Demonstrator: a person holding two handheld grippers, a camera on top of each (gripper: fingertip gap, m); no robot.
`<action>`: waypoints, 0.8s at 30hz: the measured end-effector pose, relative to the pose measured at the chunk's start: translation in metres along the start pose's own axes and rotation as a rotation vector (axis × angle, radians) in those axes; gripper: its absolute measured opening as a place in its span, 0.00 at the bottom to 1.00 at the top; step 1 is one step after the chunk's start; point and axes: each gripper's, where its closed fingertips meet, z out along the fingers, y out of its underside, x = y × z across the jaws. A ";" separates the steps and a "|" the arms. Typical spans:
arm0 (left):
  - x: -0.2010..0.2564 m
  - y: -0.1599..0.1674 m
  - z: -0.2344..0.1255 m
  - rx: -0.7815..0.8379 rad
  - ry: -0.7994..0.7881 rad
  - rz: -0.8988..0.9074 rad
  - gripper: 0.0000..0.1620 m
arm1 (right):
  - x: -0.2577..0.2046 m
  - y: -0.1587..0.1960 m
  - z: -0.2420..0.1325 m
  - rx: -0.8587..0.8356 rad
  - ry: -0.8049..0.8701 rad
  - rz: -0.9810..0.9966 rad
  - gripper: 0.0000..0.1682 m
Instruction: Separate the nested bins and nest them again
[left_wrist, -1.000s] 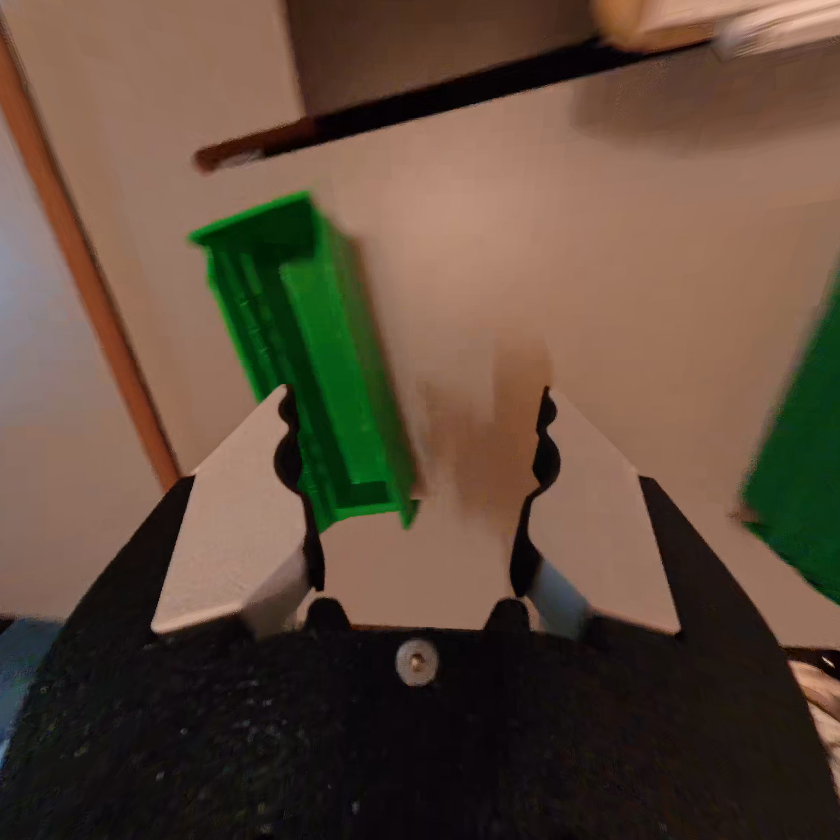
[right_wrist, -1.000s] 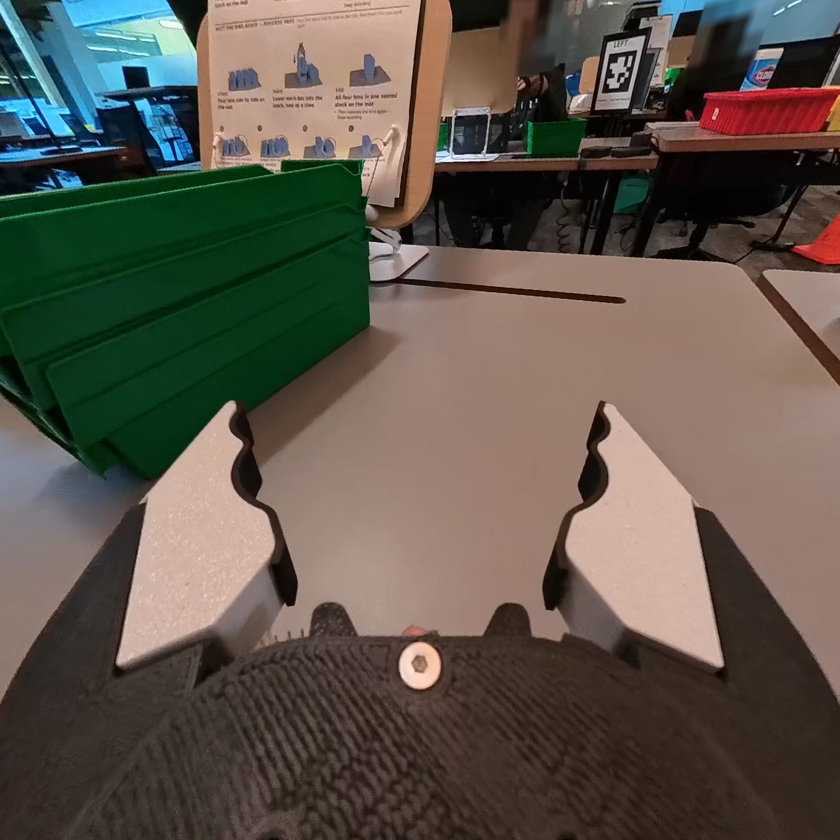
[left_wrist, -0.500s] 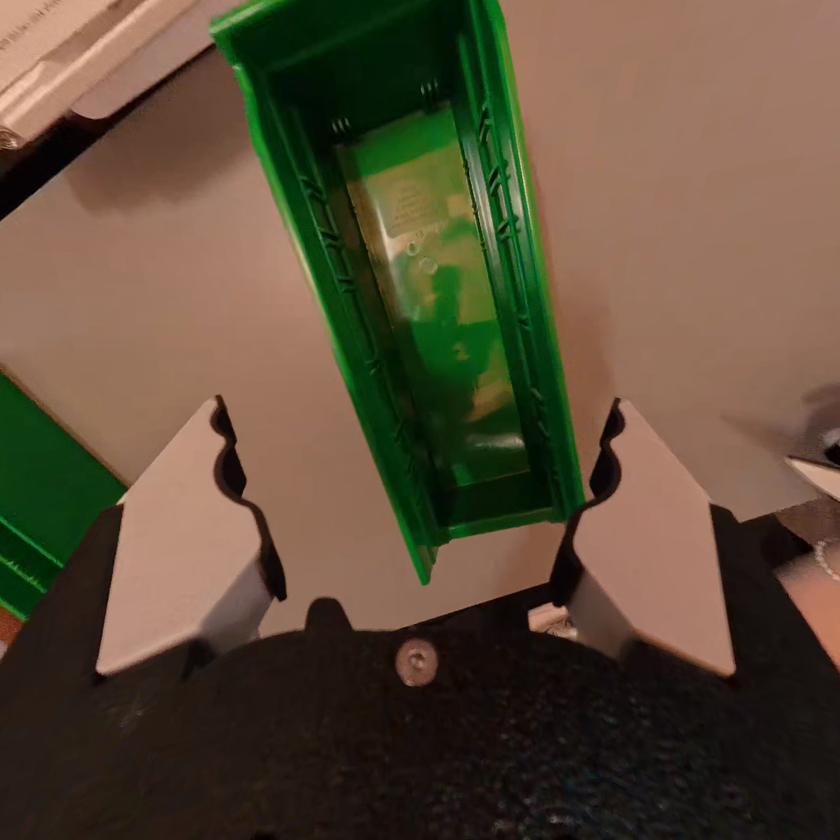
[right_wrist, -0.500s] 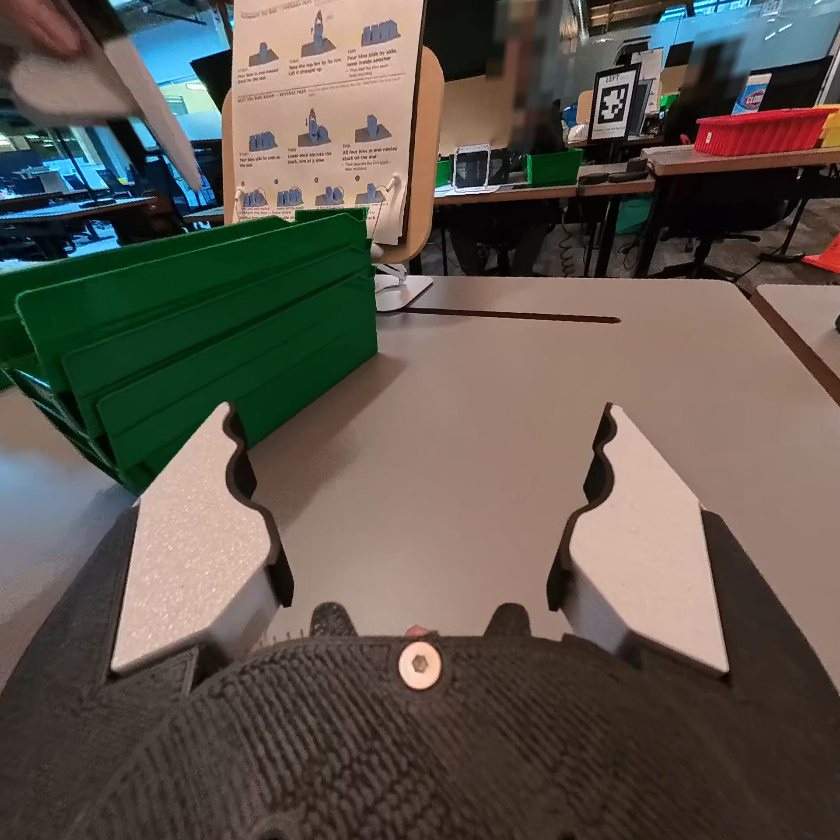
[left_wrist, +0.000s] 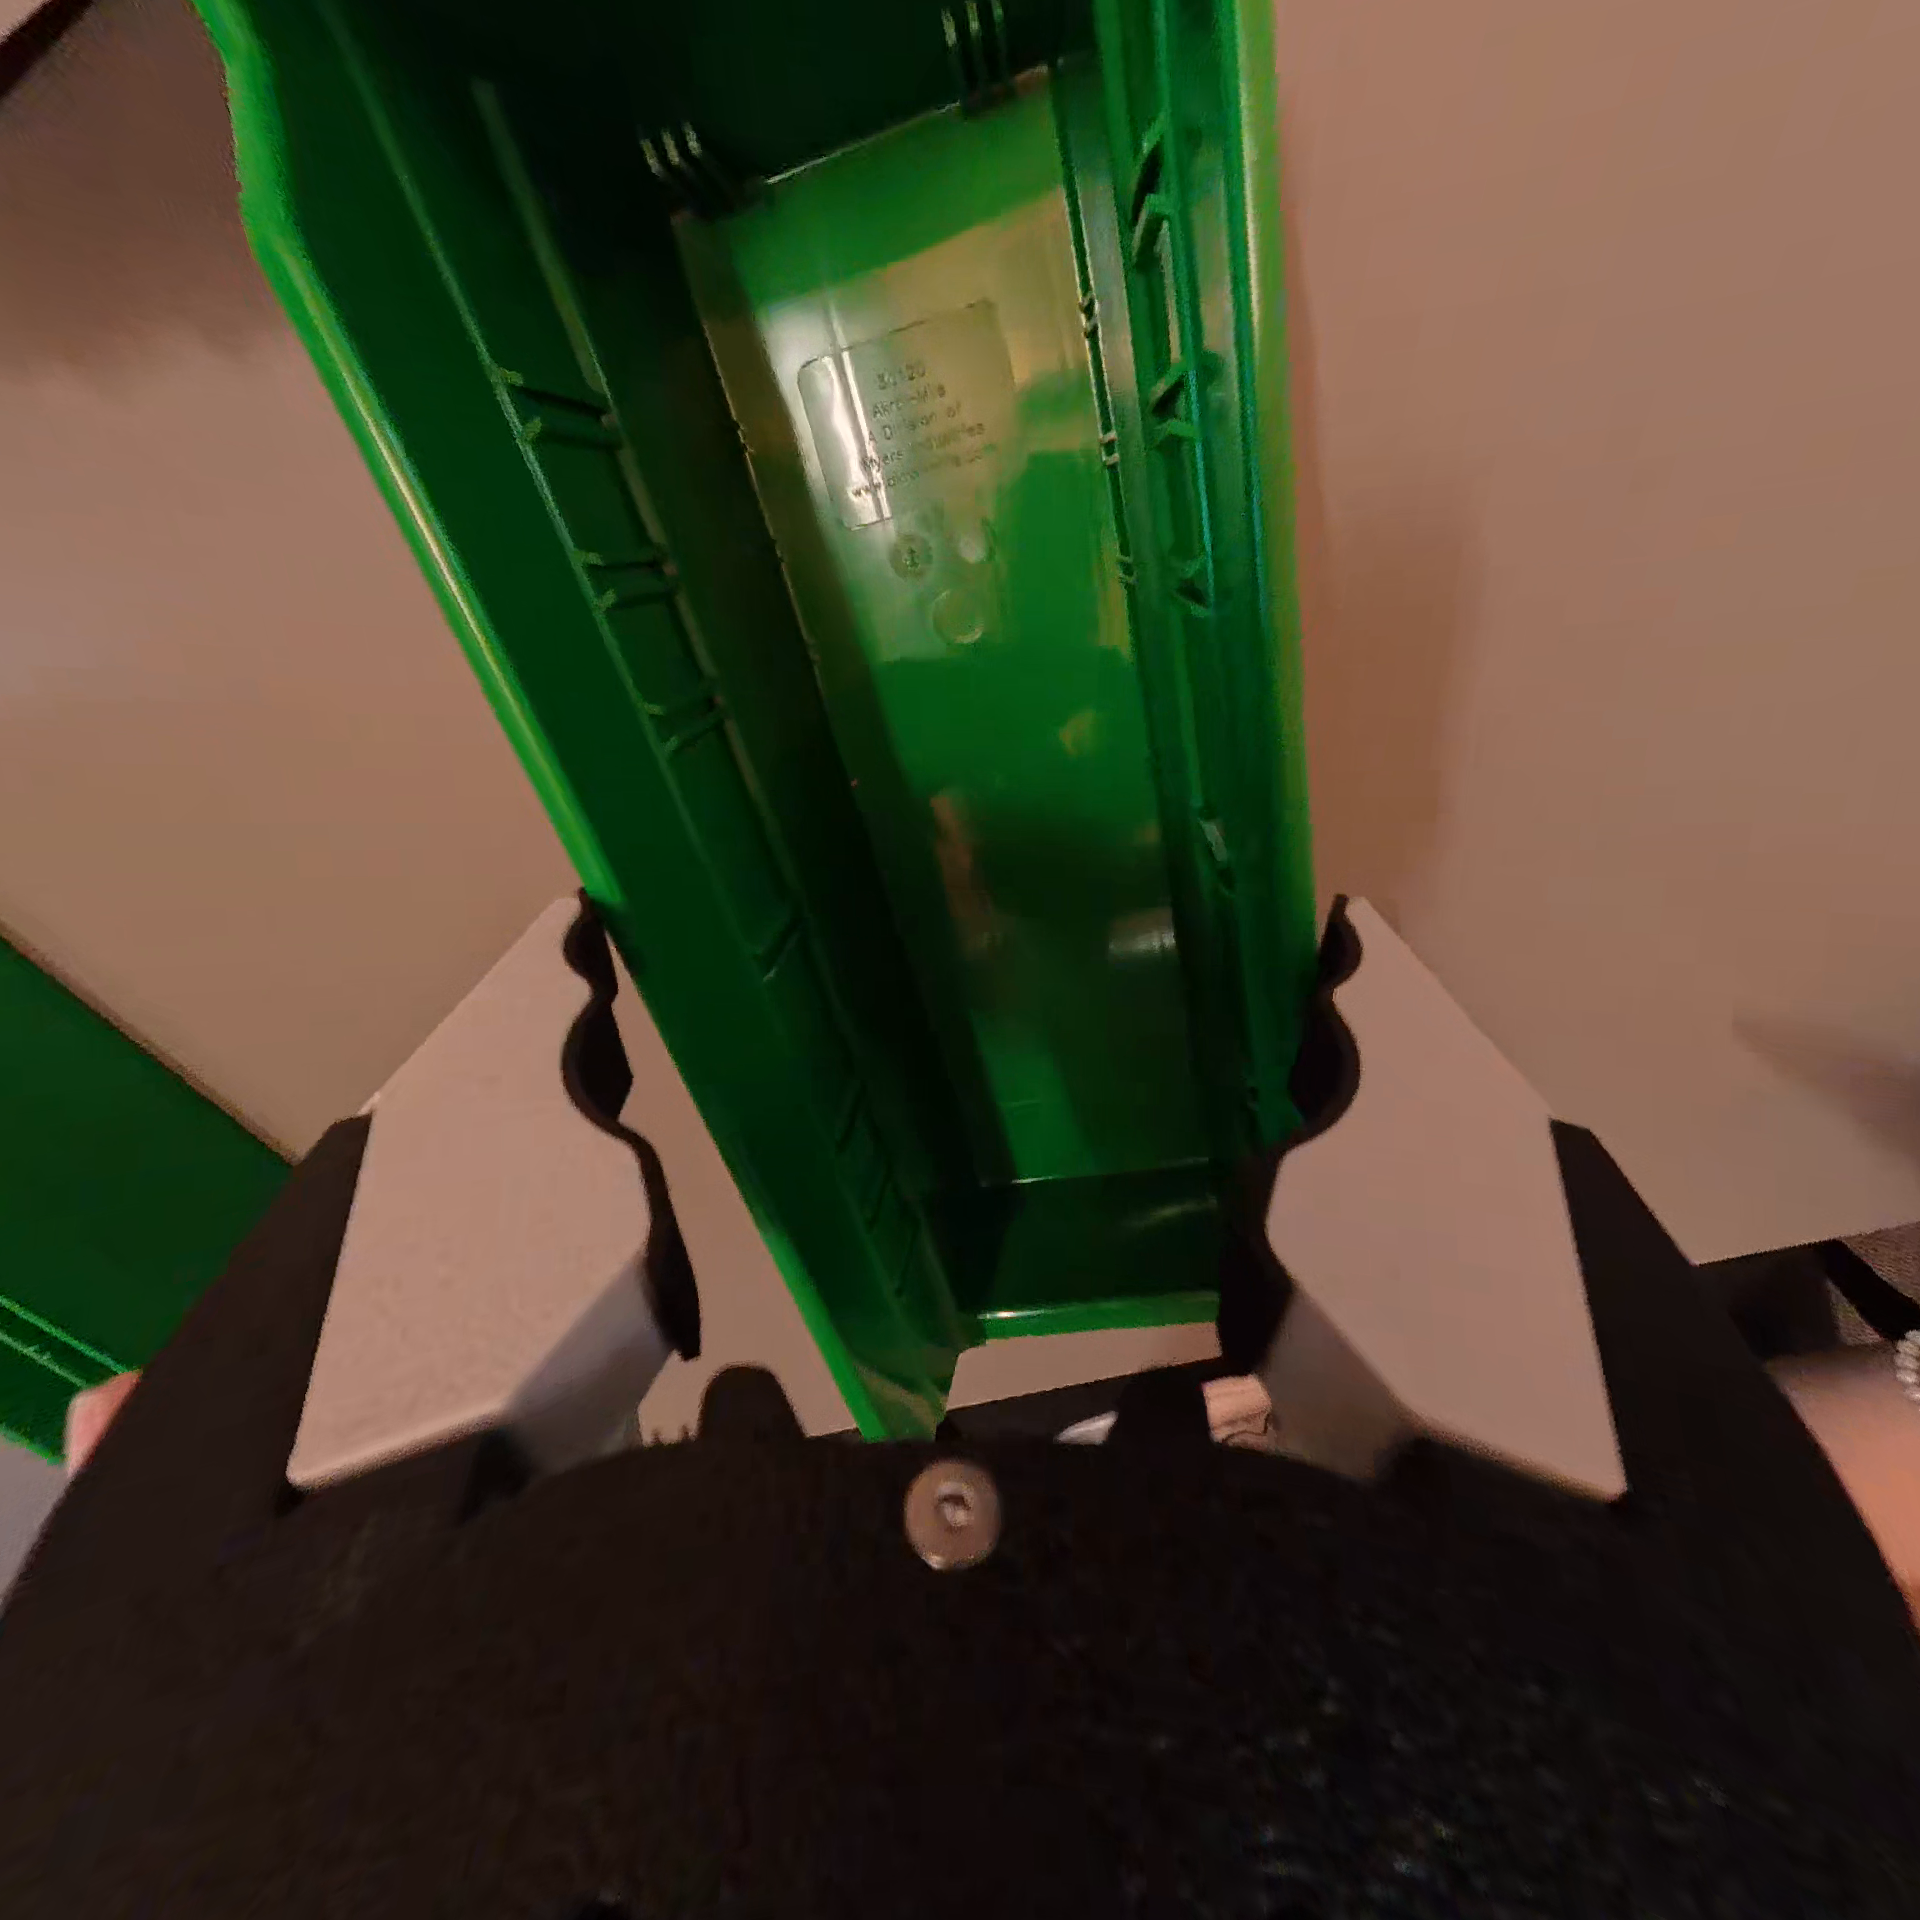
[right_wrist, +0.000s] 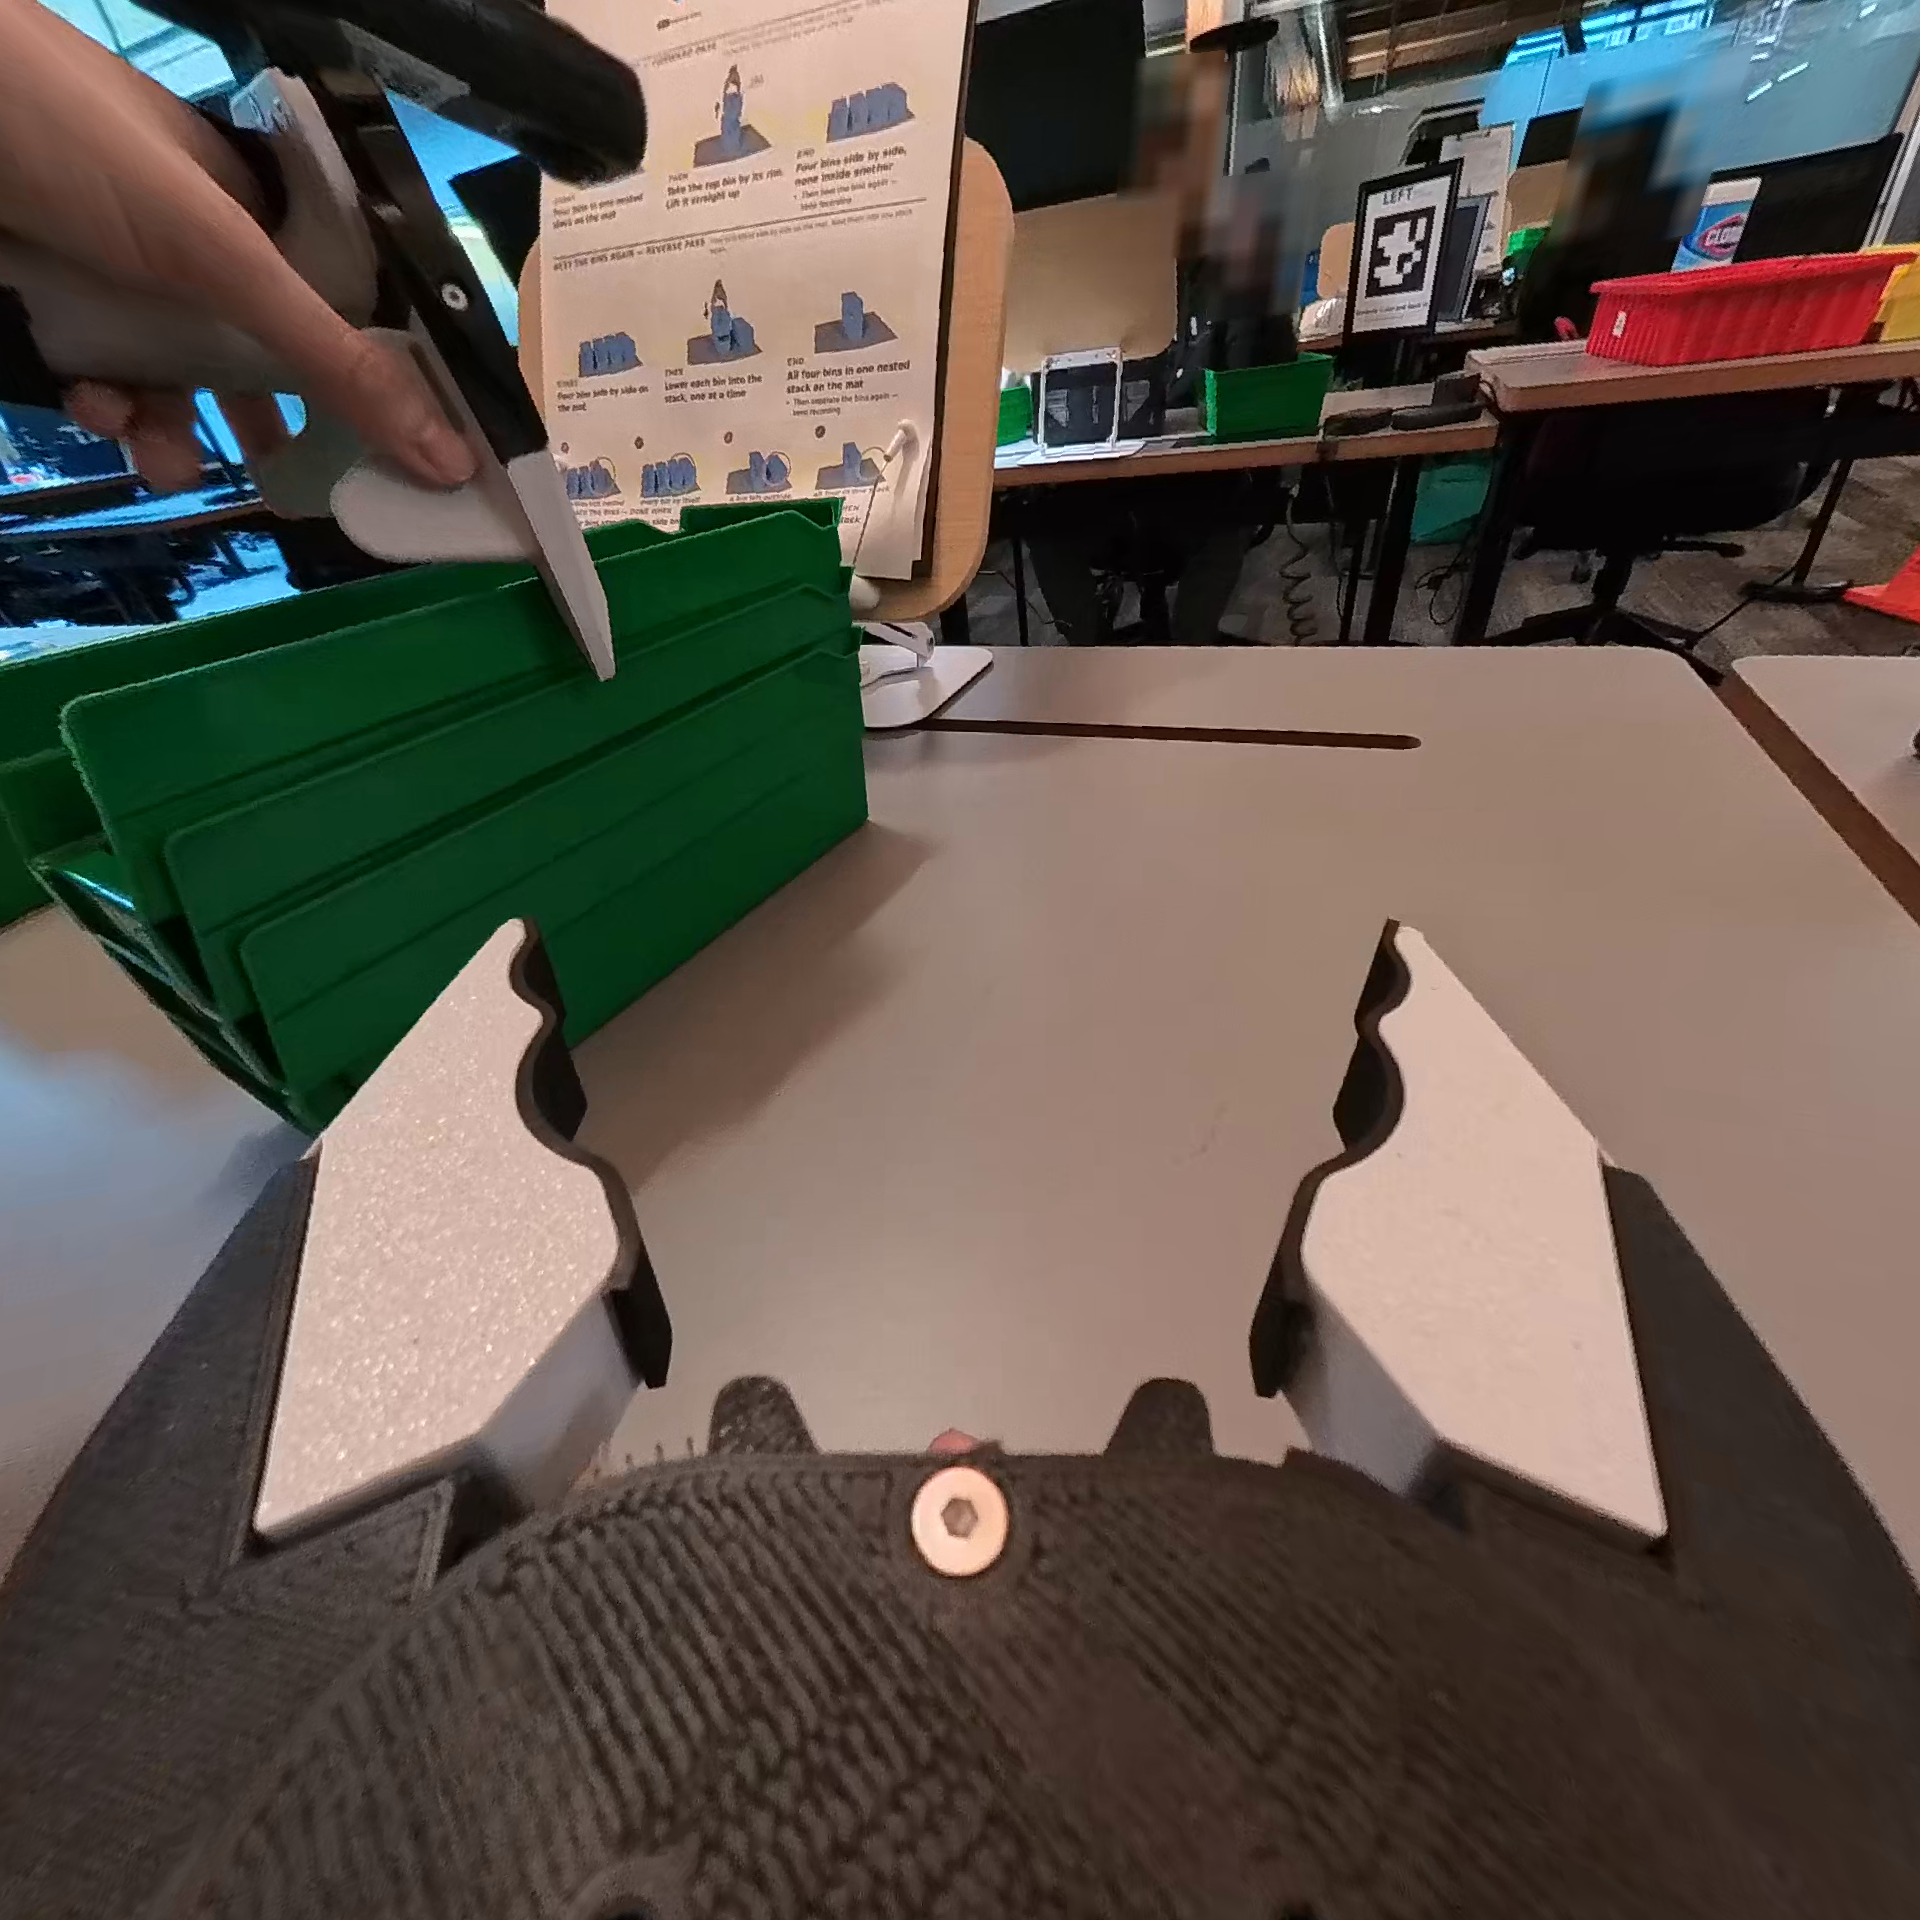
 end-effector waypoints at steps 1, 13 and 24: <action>0.000 0.000 0.000 -0.002 0.001 -0.002 0.80 | 0.000 0.001 0.001 -0.001 -0.002 0.002 0.87; -0.002 0.014 -0.006 -0.137 0.017 0.024 0.71 | -0.003 0.001 0.000 -0.007 -0.012 -0.007 0.85; 0.000 0.020 -0.009 -0.173 0.054 -0.015 0.72 | -0.008 0.005 0.004 -0.026 -0.033 -0.014 0.85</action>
